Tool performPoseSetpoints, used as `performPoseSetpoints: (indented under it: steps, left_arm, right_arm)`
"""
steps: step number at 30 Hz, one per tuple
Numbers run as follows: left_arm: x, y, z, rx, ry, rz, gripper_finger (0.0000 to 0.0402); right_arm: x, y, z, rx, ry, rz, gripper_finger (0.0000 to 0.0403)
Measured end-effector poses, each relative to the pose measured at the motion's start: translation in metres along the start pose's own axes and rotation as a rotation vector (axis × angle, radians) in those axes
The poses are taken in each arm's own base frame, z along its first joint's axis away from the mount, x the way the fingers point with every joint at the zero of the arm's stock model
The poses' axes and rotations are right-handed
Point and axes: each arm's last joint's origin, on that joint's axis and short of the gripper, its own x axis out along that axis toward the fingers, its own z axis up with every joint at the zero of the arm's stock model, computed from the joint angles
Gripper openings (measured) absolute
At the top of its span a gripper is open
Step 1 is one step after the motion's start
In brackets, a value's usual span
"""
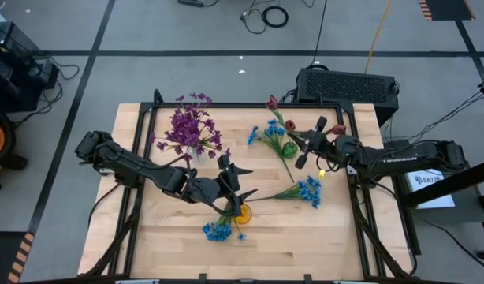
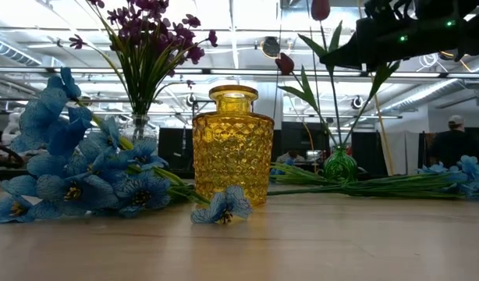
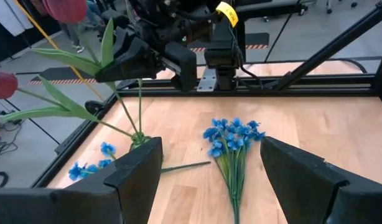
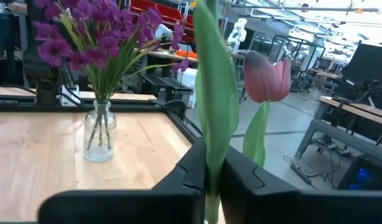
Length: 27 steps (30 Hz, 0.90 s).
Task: Sort flowers into vase by color
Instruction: Put the red flower into the green vase
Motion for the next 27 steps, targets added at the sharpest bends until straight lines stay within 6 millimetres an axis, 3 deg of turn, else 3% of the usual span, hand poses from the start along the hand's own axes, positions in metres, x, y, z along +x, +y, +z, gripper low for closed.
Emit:
performPoseSetpoints:
  steps: [11, 19, 27]
  left_arm:
    - [0.000, 0.000, 0.000, 0.000, 0.002, -0.001, 0.0278]
    - [-0.001, -0.001, 0.000, -0.001, 0.002, -0.014, 0.0278]
    - [-0.001, -0.001, 0.000, 0.000, 0.002, -0.015, 0.0278]
  right_arm:
    - [-0.001, -0.001, 0.004, 0.013, 0.002, 0.003, 0.0110]
    - [-0.001, -0.002, 0.012, 0.024, 0.120, 0.017, 0.0163]
    - [-0.004, -0.007, 0.026, 0.014, 0.182, 0.024, 0.0195]
